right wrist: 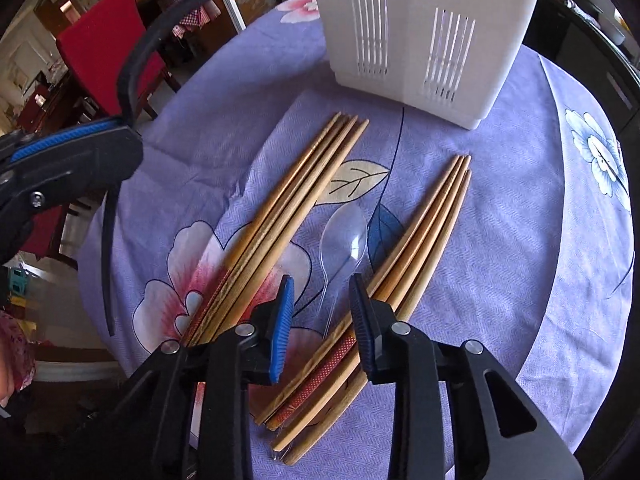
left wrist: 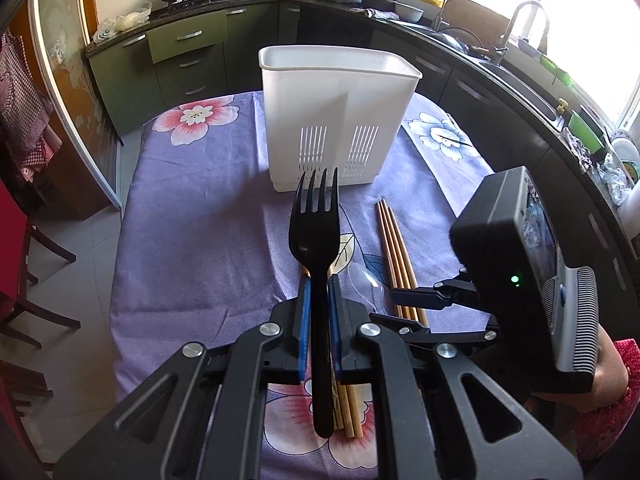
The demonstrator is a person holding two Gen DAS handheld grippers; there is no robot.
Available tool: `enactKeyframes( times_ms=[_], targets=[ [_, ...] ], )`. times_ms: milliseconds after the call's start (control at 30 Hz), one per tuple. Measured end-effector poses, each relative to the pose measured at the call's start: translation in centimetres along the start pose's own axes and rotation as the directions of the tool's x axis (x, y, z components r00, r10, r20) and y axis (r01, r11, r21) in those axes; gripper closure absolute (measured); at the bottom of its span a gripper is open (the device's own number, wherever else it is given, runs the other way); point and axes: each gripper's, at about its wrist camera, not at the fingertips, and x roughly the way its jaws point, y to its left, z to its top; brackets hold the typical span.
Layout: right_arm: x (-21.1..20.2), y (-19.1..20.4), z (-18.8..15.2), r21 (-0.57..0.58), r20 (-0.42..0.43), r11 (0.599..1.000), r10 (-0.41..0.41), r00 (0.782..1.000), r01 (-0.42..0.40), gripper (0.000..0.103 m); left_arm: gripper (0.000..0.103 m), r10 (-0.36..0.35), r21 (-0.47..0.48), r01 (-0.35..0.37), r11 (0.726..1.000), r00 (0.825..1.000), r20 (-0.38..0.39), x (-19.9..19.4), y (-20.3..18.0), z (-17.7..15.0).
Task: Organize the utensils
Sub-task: 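Grasp the clear plastic spoon with the right tool while the left lifts the fork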
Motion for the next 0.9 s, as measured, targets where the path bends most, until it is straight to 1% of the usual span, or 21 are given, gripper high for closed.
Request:
enactKeyframes(
  times_ms=[67, 133, 333, 500, 533, 633, 733, 800, 900],
  targets=[
    [0.4, 0.3, 0.1, -0.004, -0.023, 1.000, -0.003, 1.000, 0.003, 0.077, 0.095, -0.006, -0.001, 0.006, 1.000, 1.000, 0.003, 0.0, 0.3, 0.0],
    [0.7, 0.7, 0.3, -0.010, -0.041, 1.000, -0.013, 0.999, 0.013, 0.083, 0.095, -0.011, -0.001, 0.011, 1.000, 1.000, 0.006, 0.0, 0.4, 0.0],
    [2.1, 0.9, 0.6, -0.002, -0.084, 0.998, -0.062, 0.995, 0.062, 0.083, 0.095, -0.017, 0.006, 0.017, 1.000, 1.000, 0.010, -0.1, 0.5, -0.2],
    [2.3, 2.0, 0.6, -0.029, -0.067, 0.992, -0.124, 0.990, 0.122, 0.084, 0.094, -0.013, 0.009, 0.013, 1.000, 1.000, 0.012, -0.1, 0.7, -0.2],
    [2.5, 2.4, 0.6, -0.031, -0.060, 0.992, -0.125, 0.990, 0.124, 0.090, 0.094, -0.012, 0.010, 0.012, 1.000, 1.000, 0.012, -0.2, 0.6, -0.2],
    [2.7, 3.3, 0.3, -0.037, -0.030, 0.989, -0.142, 0.989, 0.141, 0.092, 0.094, -0.012, 0.012, 0.012, 1.000, 1.000, 0.014, -0.2, 0.6, -0.3],
    [2.3, 3.1, 0.1, -0.007, 0.004, 0.995, -0.100, 0.995, 0.101, 0.093, 0.094, -0.010, 0.012, 0.010, 1.000, 1.000, 0.016, -0.4, 0.7, -0.3],
    [1.5, 2.7, -0.2, 0.021, 0.035, 0.998, -0.059, 0.998, 0.059, 0.093, 0.094, -0.006, 0.013, 0.006, 1.000, 1.000, 0.020, -0.5, 0.8, -0.2],
    [-0.2, 2.5, -0.5, 0.044, 0.106, 0.999, 0.000, 0.994, -0.005, 0.094, 0.094, -0.001, 0.007, 0.000, 1.000, 0.999, 0.032, -1.0, 1.0, 0.0]
  ],
)
